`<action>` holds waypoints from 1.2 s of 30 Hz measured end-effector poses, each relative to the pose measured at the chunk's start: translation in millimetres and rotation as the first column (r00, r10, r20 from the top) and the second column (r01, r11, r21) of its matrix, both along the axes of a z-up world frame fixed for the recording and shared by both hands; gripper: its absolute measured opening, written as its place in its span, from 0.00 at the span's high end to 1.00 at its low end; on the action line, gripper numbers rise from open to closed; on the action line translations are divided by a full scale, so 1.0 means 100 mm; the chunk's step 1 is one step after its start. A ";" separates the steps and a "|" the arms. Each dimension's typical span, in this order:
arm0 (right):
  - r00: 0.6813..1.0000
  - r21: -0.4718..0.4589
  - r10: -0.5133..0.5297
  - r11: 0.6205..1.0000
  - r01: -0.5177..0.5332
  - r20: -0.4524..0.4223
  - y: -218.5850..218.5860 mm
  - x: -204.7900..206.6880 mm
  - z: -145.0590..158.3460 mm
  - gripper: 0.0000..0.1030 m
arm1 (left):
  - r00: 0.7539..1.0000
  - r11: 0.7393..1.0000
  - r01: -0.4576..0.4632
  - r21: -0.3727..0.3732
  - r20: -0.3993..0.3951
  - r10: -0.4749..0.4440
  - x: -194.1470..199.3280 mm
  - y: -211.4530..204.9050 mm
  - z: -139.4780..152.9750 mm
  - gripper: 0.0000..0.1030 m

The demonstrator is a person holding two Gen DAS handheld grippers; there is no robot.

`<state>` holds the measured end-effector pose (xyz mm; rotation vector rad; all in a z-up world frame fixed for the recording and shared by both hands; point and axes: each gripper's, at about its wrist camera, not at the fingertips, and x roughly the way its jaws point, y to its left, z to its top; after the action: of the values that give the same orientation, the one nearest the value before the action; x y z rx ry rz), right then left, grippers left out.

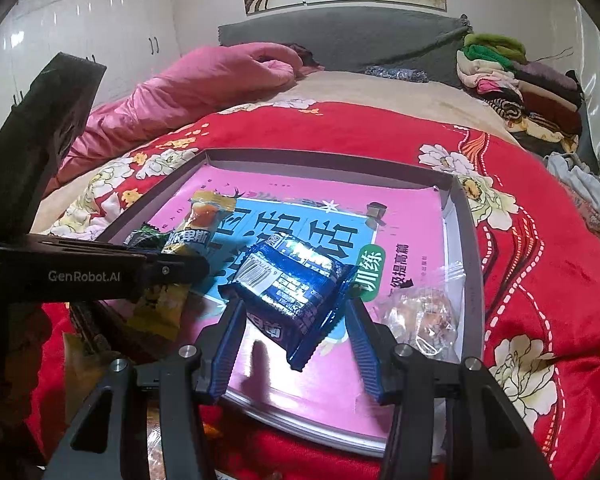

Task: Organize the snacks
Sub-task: 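Lower the snack bar into the tray with the left tool while the right tool lowers the blue packet, then open both tools and withdraw them from the tray toward the snack pile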

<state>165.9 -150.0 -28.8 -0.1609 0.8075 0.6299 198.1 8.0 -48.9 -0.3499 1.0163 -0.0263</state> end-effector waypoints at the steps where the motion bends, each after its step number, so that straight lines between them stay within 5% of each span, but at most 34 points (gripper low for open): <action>1: 1.000 0.007 0.000 1.000 0.000 -0.003 -0.01 0.00 0.00 0.50 | 1.000 1.000 0.002 -0.004 0.001 -0.002 -0.01 0.00 0.00 0.80; 18: 1.000 0.020 -0.003 1.000 0.003 -0.008 -0.02 -0.01 0.03 0.49 | 0.999 1.000 0.016 -0.024 0.029 -0.015 -0.12 0.01 0.12 0.53; 36: 0.999 0.107 -0.037 0.994 0.036 0.013 -0.17 -0.02 0.22 0.29 | 0.997 0.999 0.038 0.018 0.063 -0.039 -0.29 -0.06 0.31 0.25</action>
<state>164.2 -166.6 -6.6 -0.0532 0.7585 0.6353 169.4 2.1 -17.5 -0.3124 0.9600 -0.0632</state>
